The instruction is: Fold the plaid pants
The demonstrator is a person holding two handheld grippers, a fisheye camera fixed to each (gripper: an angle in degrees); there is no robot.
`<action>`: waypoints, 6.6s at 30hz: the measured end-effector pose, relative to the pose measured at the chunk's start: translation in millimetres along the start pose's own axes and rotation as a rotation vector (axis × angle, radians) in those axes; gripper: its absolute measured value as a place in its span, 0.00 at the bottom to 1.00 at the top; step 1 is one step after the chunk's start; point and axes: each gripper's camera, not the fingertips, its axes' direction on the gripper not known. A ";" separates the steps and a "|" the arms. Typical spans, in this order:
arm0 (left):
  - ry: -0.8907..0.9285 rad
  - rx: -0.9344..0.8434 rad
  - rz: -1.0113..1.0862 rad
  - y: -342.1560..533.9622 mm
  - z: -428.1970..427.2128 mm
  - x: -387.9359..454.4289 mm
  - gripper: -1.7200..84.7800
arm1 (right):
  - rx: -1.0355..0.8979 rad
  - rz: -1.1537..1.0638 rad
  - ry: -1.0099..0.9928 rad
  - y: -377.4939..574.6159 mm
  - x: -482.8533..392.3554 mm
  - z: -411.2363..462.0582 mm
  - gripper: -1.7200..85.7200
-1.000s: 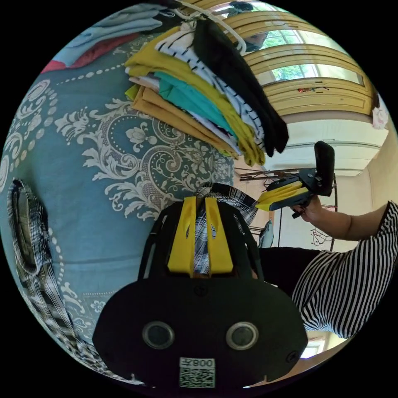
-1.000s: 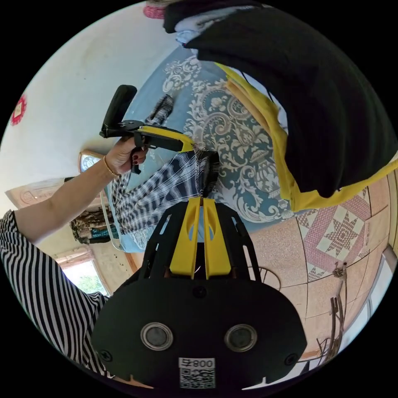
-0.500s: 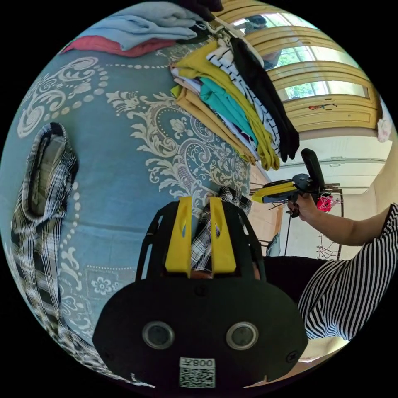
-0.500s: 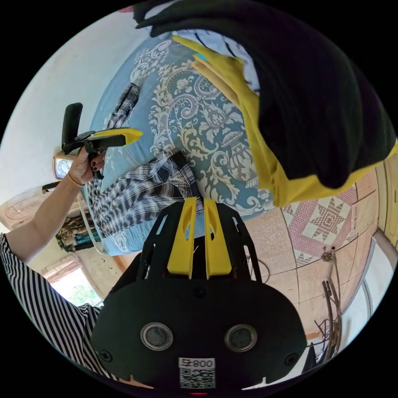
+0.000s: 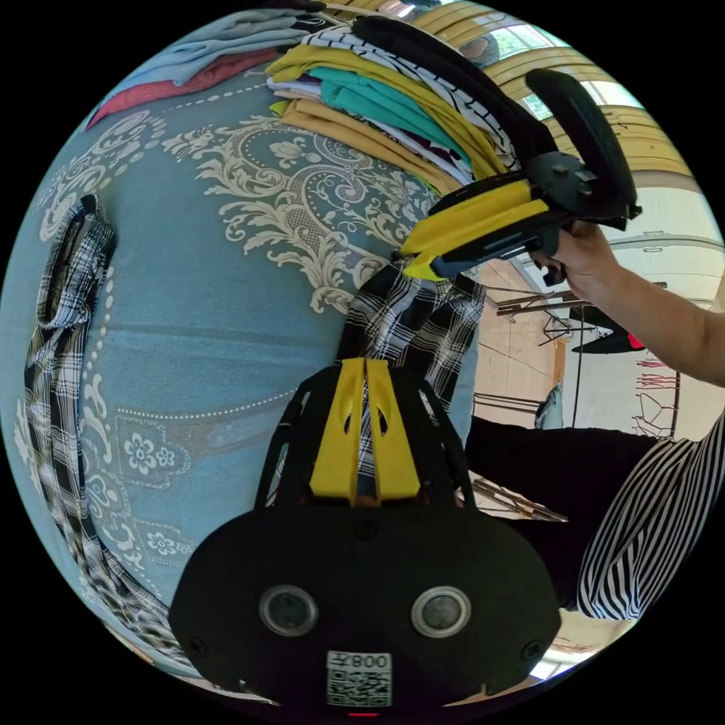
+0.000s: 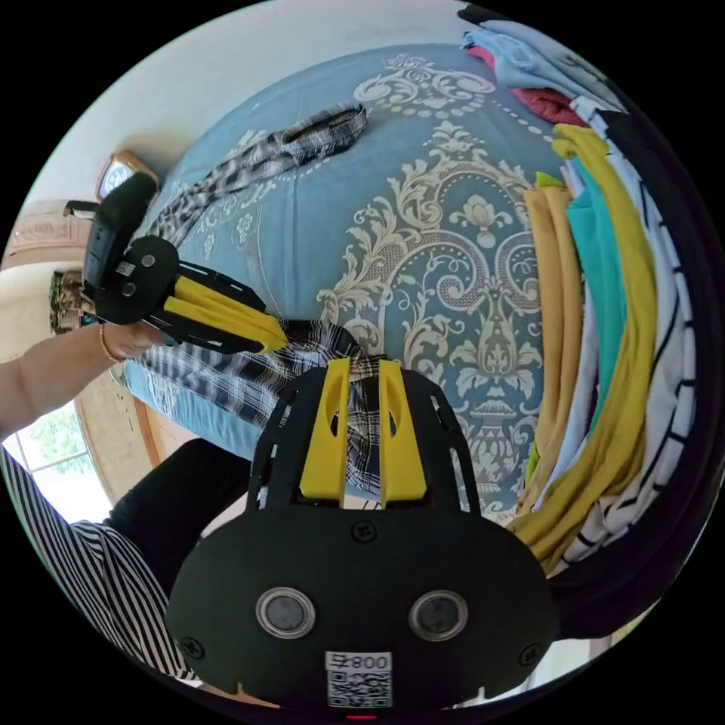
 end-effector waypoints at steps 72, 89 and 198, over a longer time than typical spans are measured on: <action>0.349 0.959 -1.810 774.0 -240.9 432.5 0.06 | -0.433 -0.994 0.096 -206.6 -251.0 465.7 0.04; -0.064 0.894 -2.099 821.5 -333.2 438.1 0.06 | -0.404 -0.722 -0.183 -292.2 -259.2 457.5 0.08; -0.062 0.481 -0.498 108.2 -334.9 36.7 0.03 | 0.080 0.033 -0.135 -582.8 -165.4 -193.2 0.09</action>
